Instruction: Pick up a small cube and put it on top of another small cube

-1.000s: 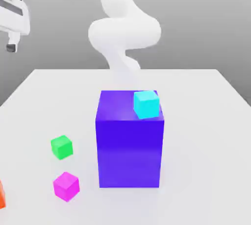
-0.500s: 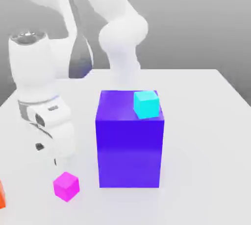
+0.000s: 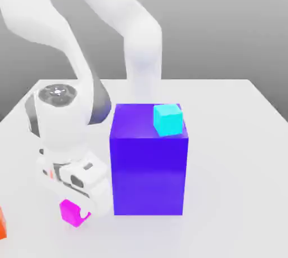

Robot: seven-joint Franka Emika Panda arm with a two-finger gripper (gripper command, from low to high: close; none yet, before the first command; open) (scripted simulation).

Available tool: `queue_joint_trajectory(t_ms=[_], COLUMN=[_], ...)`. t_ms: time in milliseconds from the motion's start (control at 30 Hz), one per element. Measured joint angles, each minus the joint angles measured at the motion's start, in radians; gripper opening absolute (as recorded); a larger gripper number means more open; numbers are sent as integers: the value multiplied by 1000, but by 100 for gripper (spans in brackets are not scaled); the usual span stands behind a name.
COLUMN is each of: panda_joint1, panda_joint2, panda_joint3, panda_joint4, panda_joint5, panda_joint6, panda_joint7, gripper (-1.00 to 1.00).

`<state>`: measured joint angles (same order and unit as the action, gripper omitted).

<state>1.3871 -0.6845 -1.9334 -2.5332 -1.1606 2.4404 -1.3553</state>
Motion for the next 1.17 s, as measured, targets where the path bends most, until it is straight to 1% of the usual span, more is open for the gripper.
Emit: queue_joint_trajectory(t_ms=[33,133,400,600,800,833,900,1067,1100,1167], panda_joint1=[-47,-178,-525,-763,-976,-999,-978,-824,-807,-807], panda_joint2=[8,13,-42,-121,-215,-225,-210,-179,-179,-179], panda_joint3=[45,129,322,443,541,544,488,251,226,226], panda_joint4=[-14,-59,-175,-260,-345,-355,-356,-327,-323,-323], panda_joint5=[21,35,9,-22,-48,-57,-104,-287,-307,-307], panda_joint6=[-13,-29,-101,-178,-268,-275,-248,-165,-159,-159], panda_joint7=[-34,-165,-513,-767,-1022,-1054,-1058,-971,-960,-960], gripper=[-100,-100,-100,-100,-100,-100,-100,-100,100,100])
